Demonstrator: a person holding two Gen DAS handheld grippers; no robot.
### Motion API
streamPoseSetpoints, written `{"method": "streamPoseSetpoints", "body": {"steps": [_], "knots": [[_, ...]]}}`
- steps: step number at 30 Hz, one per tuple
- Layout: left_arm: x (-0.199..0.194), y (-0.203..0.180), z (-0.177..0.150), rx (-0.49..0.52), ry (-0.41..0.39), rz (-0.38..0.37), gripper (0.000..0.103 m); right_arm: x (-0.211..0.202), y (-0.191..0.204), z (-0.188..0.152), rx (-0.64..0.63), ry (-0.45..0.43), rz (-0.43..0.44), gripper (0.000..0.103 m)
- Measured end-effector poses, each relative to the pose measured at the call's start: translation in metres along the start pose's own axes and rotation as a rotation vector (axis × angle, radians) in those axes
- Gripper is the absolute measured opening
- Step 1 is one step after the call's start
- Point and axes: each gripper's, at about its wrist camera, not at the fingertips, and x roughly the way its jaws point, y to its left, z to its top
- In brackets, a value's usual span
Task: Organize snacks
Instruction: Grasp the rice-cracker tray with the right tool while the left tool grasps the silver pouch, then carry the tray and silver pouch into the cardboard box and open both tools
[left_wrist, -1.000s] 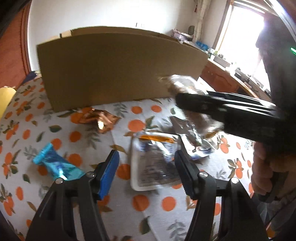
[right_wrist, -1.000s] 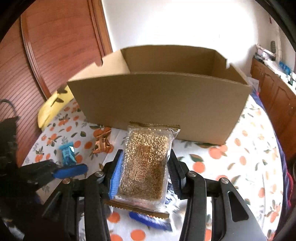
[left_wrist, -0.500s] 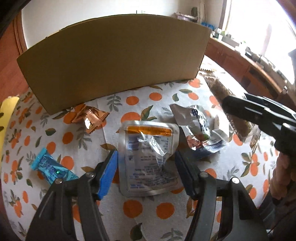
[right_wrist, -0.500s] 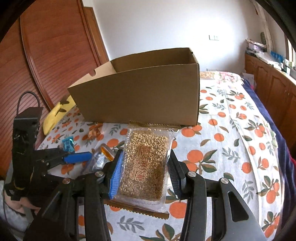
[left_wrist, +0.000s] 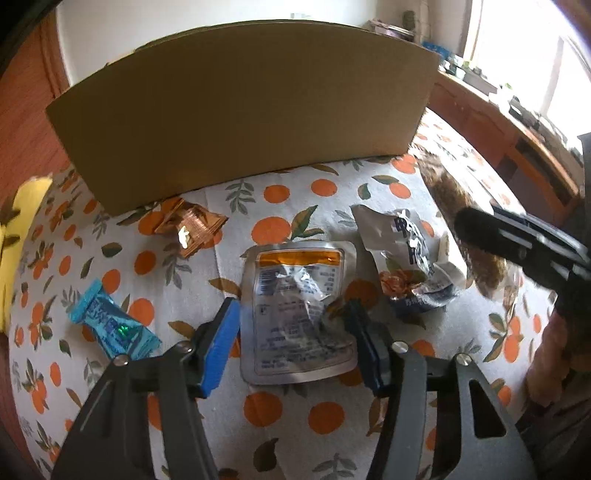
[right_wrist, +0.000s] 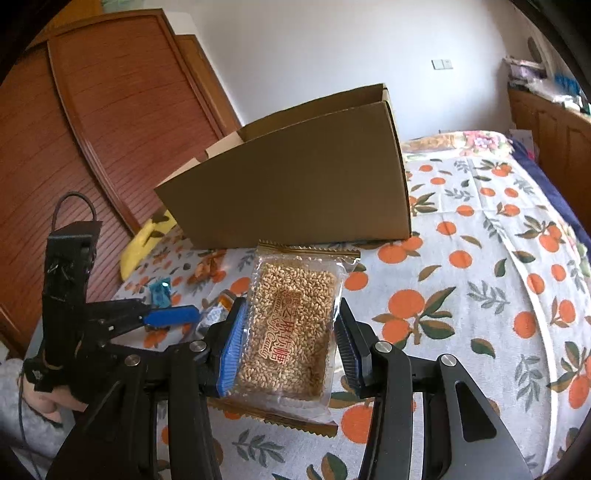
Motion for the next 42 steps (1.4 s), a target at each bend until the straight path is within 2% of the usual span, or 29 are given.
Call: {"method": "streamPoseSetpoints", "body": {"steps": [9,19,35,42], "knots": [[-0.009,-0.001,-0.003,-0.034,-0.029,0.031,0.053,0.001,-0.003,-0.002,0.005,0.011,0.034,0.046],[-0.036,-0.005,-0.003,-0.011,-0.096,0.047,0.054,0.001,-0.003,-0.003,0.005,0.006,0.021,0.046],[-0.084,-0.005,0.011,-0.023,-0.253,0.023,0.054,-0.002,0.009,-0.002,-0.050,-0.006,-0.001,0.046],[-0.103,0.000,0.025,-0.028,-0.316,-0.021,0.054,-0.001,0.020,0.012,-0.080,-0.009,-0.015,0.046]]}}
